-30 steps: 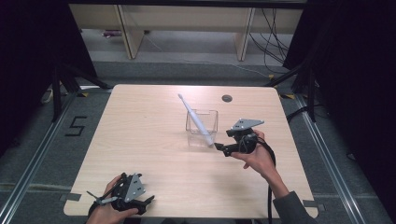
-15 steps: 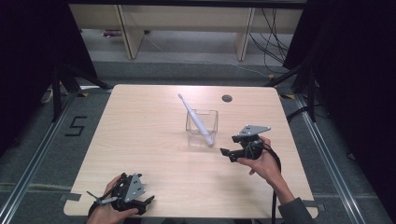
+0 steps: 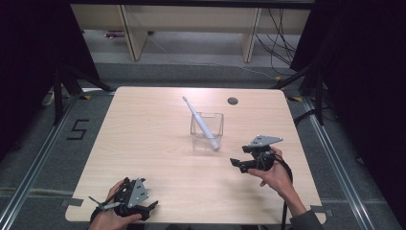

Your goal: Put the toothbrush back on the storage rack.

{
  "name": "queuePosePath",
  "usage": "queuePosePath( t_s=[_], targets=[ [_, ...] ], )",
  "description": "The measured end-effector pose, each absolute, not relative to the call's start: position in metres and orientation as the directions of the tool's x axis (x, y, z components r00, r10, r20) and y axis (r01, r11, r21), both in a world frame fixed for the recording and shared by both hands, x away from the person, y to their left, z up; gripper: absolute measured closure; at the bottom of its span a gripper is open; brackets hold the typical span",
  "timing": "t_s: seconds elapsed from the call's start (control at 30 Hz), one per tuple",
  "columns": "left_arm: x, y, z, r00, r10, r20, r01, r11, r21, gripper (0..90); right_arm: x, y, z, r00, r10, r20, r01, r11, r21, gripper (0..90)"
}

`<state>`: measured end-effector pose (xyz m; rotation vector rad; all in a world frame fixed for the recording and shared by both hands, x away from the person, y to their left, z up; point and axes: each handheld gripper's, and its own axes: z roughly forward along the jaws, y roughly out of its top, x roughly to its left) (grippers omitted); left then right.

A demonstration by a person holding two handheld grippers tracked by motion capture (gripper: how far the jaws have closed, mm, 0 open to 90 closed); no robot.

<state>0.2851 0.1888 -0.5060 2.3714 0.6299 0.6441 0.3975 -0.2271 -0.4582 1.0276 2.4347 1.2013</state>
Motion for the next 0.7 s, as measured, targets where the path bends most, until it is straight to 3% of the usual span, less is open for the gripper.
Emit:
queuePosePath(
  t_s=[0.23, 0.4, 0.67, 0.7],
  targets=[
    [0.285, 0.189, -0.506, 0.772, 0.565, 0.291, 0.277, -0.711, 0.646, 15.0, 0.387, -0.231, -0.463, -0.706, 0.700, 0.109, 0.518, 0.404, 0.754, 27.5],
    [0.285, 0.189, -0.507, 0.769, 0.570, 0.288, 0.273, -0.701, 0.659, 15.1, 0.384, -0.237, -0.467, -0.717, 0.693, 0.069, 0.483, 0.423, 0.766, 26.9],
    [0.285, 0.189, -0.507, 0.763, 0.572, 0.300, 0.278, -0.710, 0.647, 15.1, 0.372, -0.243, -0.474, -0.697, 0.709, 0.107, 0.522, 0.400, 0.753, 26.4],
    [0.285, 0.189, -0.507, 0.763, 0.572, 0.300, 0.278, -0.710, 0.646, 15.1, 0.373, -0.245, -0.475, -0.706, 0.704, 0.075, 0.499, 0.420, 0.758, 26.2]
  ],
)
